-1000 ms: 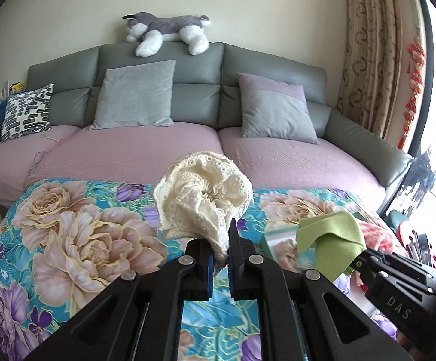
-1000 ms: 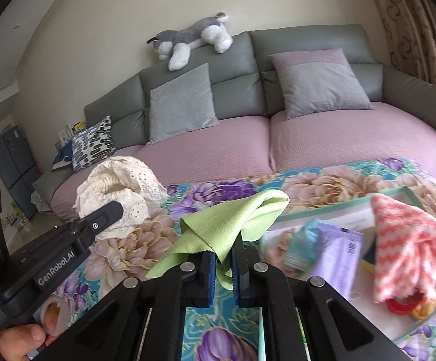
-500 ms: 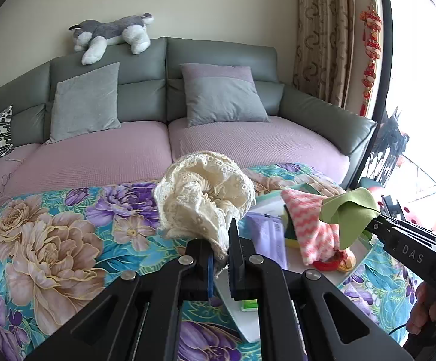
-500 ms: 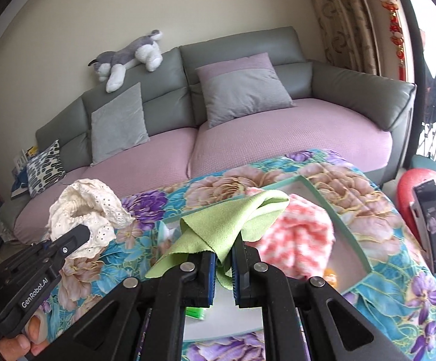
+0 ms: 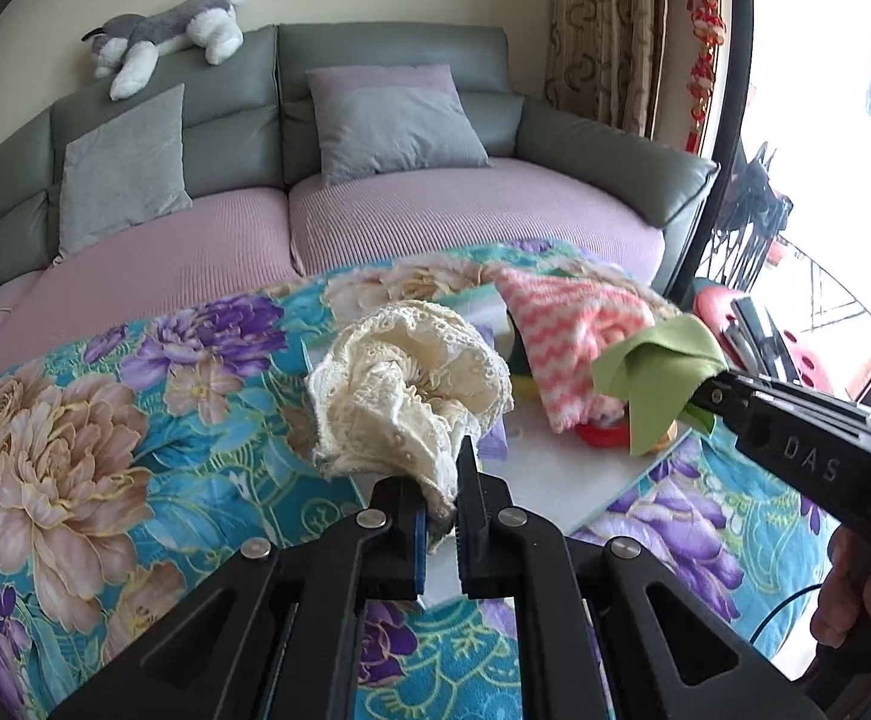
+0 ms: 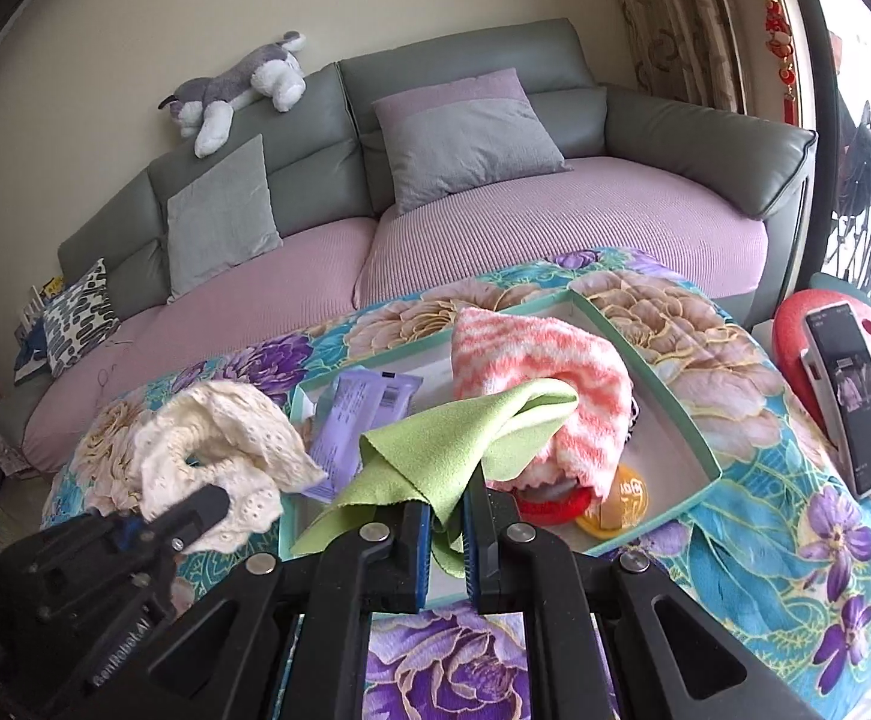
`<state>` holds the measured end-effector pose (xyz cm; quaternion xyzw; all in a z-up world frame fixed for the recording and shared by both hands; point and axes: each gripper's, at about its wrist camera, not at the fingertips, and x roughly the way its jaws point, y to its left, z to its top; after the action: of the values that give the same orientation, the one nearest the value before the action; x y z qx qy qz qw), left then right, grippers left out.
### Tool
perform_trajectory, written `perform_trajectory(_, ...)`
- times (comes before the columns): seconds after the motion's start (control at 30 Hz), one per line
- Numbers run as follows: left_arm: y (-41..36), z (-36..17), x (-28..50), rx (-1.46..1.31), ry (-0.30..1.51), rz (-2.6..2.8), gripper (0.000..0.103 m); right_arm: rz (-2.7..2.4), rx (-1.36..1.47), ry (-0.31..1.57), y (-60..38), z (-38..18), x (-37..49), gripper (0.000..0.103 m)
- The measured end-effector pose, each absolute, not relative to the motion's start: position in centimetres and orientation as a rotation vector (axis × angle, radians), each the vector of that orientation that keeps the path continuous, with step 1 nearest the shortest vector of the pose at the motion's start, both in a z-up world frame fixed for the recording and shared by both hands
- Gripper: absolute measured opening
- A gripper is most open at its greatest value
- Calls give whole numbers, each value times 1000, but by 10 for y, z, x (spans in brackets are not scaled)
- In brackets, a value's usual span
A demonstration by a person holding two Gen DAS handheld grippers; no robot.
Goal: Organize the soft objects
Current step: 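Carry the lace cap and green cloth over the white tray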
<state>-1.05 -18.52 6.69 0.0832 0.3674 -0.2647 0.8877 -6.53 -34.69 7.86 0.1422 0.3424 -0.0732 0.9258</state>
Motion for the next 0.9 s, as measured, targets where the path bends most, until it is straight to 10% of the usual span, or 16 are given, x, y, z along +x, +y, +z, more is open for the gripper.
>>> perform_trajectory(0.9, -204, -1, 1, 242, 956, -553, 9, -126, 360, 852, -352, 13, -32, 11)
